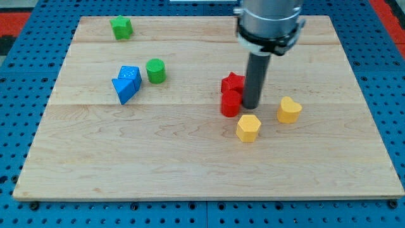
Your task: Move the red circle to the right of the green circle
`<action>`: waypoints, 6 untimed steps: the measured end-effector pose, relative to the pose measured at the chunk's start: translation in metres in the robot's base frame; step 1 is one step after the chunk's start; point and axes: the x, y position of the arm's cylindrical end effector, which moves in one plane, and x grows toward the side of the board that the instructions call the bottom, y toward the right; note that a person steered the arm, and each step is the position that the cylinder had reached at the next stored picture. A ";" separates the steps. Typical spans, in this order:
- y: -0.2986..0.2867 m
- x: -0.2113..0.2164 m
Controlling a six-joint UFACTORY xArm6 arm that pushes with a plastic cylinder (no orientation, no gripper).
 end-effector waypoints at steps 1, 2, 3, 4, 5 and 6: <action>-0.051 0.004; -0.048 0.029; -0.086 0.028; -0.106 -0.019; -0.109 -0.046; -0.116 -0.043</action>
